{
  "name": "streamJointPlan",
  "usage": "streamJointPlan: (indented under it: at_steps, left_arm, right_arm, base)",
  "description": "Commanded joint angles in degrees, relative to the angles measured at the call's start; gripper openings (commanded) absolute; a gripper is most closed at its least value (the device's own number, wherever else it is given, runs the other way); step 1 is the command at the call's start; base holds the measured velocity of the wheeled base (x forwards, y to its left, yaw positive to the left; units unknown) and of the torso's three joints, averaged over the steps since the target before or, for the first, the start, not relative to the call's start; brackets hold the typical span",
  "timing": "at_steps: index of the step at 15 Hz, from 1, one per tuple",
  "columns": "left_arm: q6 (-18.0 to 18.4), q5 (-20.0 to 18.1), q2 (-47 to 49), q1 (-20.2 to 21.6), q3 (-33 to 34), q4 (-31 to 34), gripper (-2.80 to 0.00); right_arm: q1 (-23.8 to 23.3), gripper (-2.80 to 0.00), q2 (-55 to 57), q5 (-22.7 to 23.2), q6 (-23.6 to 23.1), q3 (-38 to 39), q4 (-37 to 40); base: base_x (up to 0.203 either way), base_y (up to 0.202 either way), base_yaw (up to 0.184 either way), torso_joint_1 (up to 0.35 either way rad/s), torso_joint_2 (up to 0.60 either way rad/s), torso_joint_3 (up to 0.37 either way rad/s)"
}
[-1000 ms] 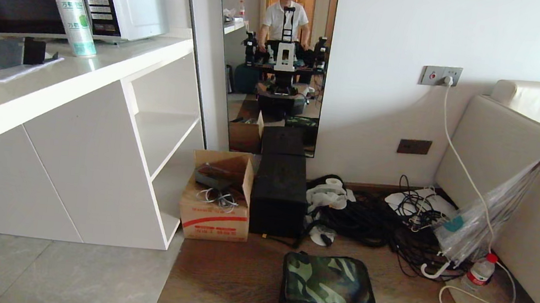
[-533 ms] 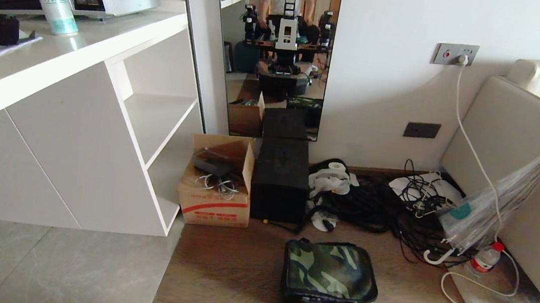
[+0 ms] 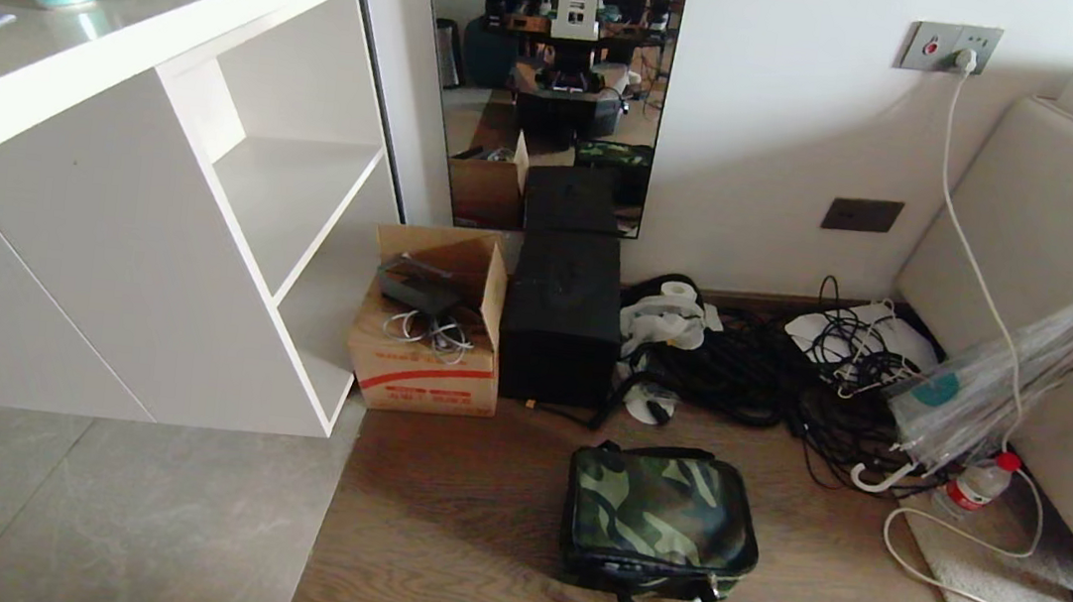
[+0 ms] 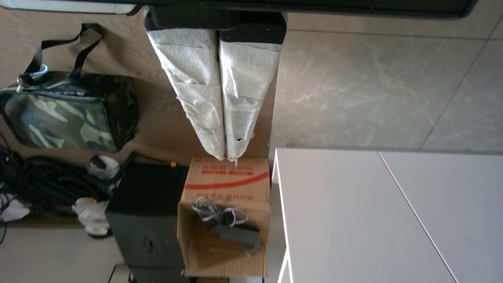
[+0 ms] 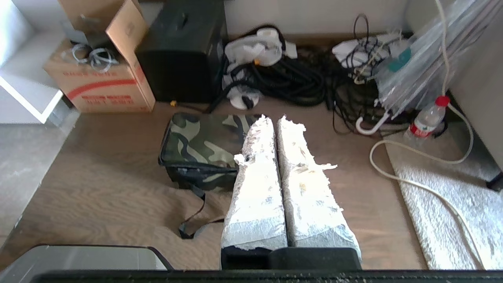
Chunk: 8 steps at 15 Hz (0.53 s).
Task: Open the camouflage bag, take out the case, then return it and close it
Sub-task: Open the top of the storage box
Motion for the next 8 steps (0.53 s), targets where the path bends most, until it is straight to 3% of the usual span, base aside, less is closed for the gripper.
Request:
streamJointPlan:
  at_steps: [1,8]
  left_arm:
    - [0.0,0.0,0.0,0.0,0.0,0.0,-2.8]
    - [0.0,0.0,0.0,0.0,0.0,0.0,-2.8]
  right_arm:
    - [0.0,-2.8,0.0,0.0,0.0,0.0,0.0]
    - [0.0,-2.8,0.0,0.0,0.0,0.0,0.0]
  base:
    - [0.0,0.0,0.0,0.002,0.0,-0.199]
    - [0.0,0.0,0.0,0.001,0.0,-0.198]
